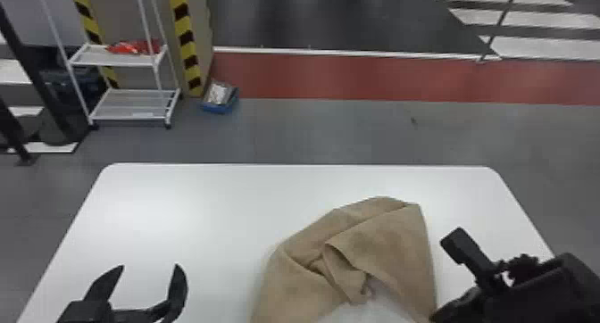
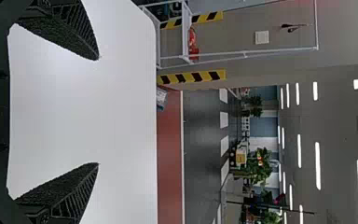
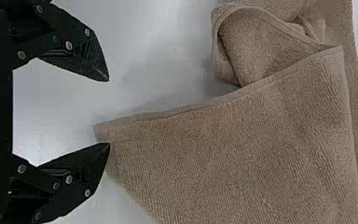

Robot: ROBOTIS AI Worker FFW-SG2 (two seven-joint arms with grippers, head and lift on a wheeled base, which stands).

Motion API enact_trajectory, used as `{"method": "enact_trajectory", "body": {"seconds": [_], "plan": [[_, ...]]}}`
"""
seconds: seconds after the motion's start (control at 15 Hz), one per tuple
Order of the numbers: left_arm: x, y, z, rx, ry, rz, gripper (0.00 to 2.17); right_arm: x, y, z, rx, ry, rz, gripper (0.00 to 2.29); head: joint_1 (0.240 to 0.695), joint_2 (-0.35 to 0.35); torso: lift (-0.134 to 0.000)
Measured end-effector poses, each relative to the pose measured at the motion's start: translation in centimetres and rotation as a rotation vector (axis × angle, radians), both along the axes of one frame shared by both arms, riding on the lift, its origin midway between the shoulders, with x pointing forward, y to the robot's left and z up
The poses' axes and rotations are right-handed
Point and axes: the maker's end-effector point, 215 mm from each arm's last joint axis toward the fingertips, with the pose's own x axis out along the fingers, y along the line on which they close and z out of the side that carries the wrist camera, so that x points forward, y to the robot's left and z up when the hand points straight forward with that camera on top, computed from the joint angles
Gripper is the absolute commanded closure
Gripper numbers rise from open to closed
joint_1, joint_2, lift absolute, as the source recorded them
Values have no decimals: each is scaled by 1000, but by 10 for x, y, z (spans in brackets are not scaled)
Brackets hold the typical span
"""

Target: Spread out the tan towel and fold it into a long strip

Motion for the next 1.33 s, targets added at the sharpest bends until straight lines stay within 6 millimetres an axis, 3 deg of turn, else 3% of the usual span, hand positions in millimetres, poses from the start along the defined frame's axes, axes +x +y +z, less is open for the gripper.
{"method": "enact_trajectory", "body": {"seconds": [0.67,1.0,1.13,1.33], "plan": [[-1,1,-2,1,4,2,70,12,-19,0,-24,23,-56,559,695,-76,0],[1,0,-1,1,2,-3,70,15,-18,-1,-39,31,-51,566,695,-77,0],[1,-1,-1,1,2,-3,70,17,-20,0,-44,28,-52,792,695,-78,0],[1,-1,-1,0,2,-5,70,19,-24,0,-56,31,-58,826,695,-86,0]]}}
